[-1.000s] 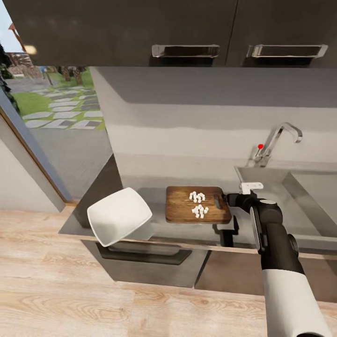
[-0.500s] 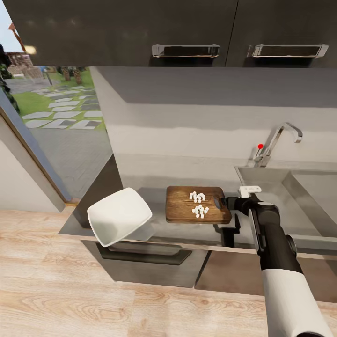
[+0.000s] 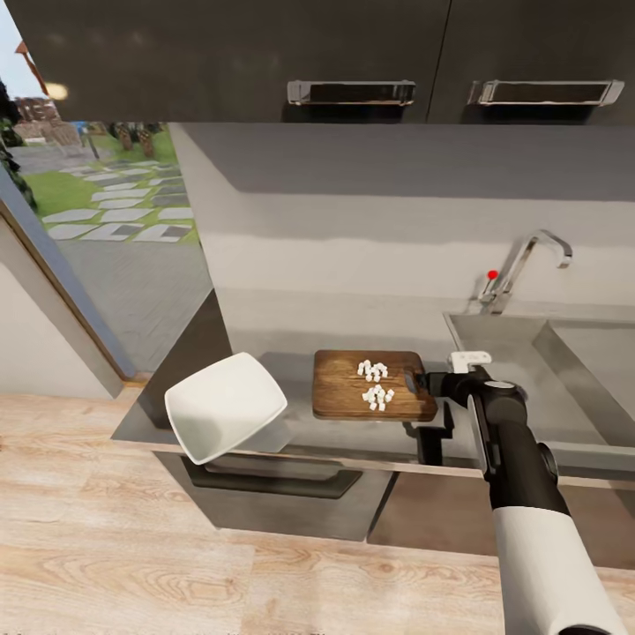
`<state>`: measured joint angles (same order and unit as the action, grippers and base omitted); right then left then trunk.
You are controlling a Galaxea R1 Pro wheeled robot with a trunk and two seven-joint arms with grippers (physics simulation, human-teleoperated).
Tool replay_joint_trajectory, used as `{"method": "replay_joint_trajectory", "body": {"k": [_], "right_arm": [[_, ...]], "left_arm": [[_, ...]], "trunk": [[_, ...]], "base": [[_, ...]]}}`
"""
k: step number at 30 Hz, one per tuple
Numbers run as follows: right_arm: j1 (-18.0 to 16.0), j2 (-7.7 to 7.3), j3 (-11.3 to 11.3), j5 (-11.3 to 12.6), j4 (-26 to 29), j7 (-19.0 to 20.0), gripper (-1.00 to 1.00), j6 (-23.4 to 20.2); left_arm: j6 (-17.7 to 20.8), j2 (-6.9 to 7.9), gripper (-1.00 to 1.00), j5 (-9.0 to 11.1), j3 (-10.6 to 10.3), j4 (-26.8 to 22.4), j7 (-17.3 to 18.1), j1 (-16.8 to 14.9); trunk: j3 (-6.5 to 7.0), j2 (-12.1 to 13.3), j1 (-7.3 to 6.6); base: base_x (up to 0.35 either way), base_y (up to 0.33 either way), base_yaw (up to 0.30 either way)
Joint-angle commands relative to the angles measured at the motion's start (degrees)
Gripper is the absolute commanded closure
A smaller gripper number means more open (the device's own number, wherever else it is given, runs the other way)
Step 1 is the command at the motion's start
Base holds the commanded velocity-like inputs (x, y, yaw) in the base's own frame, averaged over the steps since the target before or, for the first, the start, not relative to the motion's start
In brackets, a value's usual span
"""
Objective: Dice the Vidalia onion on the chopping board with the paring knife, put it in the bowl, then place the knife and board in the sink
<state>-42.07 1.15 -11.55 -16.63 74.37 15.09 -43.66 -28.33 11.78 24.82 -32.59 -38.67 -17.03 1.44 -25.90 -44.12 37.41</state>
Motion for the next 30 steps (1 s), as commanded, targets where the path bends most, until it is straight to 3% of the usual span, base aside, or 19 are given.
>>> {"method": "replay_joint_trajectory", "body": {"k": [1,11,16,18,30], "right_arm": [[0.0,0.07,-0.2,-0.6,0.1,0.5,-1.0,-0.2],[0.0,0.13,-0.2,-0.6,3.6,0.6,-1.0,-0.6],[0.0,0.22,0.1,-0.6,12.9,0.6,-1.0,-8.3],[0.0,0.24,0.2,-0.5,13.9,0.7,-1.0,-9.3],[0.0,0.34,0.1,-0.5,8.3,0.9,-1.0,-9.7]], "left_arm": [[-0.1,0.09,-1.0,0.3,-0.5,-0.1,-0.5,0.0],[-0.1,0.09,-1.0,0.2,-0.5,-0.3,-0.5,0.0],[-0.1,0.09,-1.0,0.2,-0.5,-0.3,-0.5,0.0],[-0.1,0.09,-1.0,0.3,-0.5,-0.3,-0.5,0.0],[-0.1,0.09,-1.0,0.3,-0.5,-0.2,-0.5,0.0]], "trunk": [[-0.11,-0.1,0.01],[-0.17,-0.1,0.01],[-0.17,-0.1,0.01],[-0.17,-0.1,0.01],[-0.8,-0.1,0.01]], "base": [[0.0,0.0,0.04],[0.0,0.0,0.004],[0.0,0.0,0.0],[0.0,0.0,0.0],[0.0,0.0,0.0]]}}
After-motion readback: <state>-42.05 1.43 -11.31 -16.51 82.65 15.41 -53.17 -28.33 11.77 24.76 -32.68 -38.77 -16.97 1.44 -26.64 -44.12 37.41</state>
